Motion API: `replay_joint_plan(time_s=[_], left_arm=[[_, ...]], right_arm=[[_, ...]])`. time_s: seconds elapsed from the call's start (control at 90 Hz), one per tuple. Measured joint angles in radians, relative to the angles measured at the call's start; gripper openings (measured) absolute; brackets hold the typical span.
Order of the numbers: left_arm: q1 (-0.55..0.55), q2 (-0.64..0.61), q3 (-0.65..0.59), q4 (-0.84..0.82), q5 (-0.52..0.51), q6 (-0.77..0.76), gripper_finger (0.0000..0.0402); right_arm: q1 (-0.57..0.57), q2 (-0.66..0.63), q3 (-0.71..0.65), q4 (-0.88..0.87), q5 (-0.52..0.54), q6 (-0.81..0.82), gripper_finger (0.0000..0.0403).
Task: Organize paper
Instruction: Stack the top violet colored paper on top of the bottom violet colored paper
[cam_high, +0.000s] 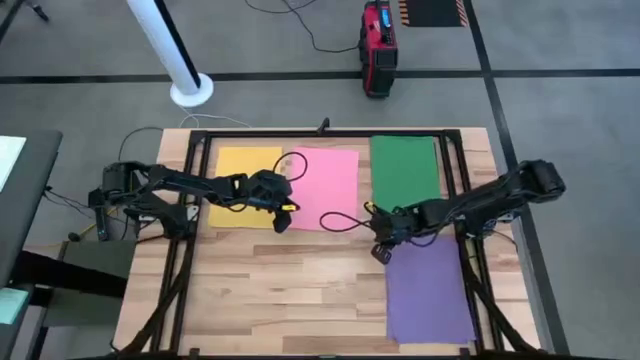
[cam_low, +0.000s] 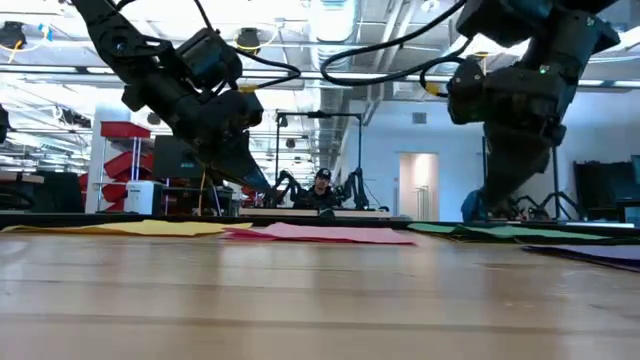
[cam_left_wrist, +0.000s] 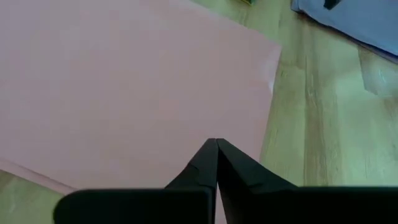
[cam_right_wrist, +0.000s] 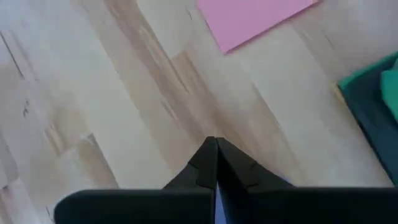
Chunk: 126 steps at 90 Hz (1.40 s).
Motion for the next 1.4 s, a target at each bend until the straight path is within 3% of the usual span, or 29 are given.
replay_joint_plan(time_s=[0.2,0.589,0.911,1.044,1.2,1.4], left_arm=[[0.0,0.0,0.0,-0.002,0.0,0.0,0.0],[0.0,0.0,0.0,-0.017,-0.006,0.0,0.0],[0.0,0.0,0.0,-0.016,-0.006,0.0,0.0],[0.0,0.0,0.0,-0.017,-0.005,0.0,0.0],[0.0,0.0,0.0,-0.018,-0.002,0.0,0.0],[-0.037,0.0,0.001,-0.033,0.09,0.052,0.0]], right_arm=[[0.0,0.08,0.0,-0.009,-0.022,0.012,0.0],[-0.02,0.071,0.005,-0.105,0.005,0.051,0.0],[-0.017,0.064,0.108,-0.12,0.034,-0.094,0.0],[-0.013,0.064,0.148,-0.24,0.08,-0.138,0.0],[0.056,0.016,0.144,-0.34,0.089,-0.163,0.0],[0.242,-0.108,0.108,-0.37,0.052,-0.104,0.0]])
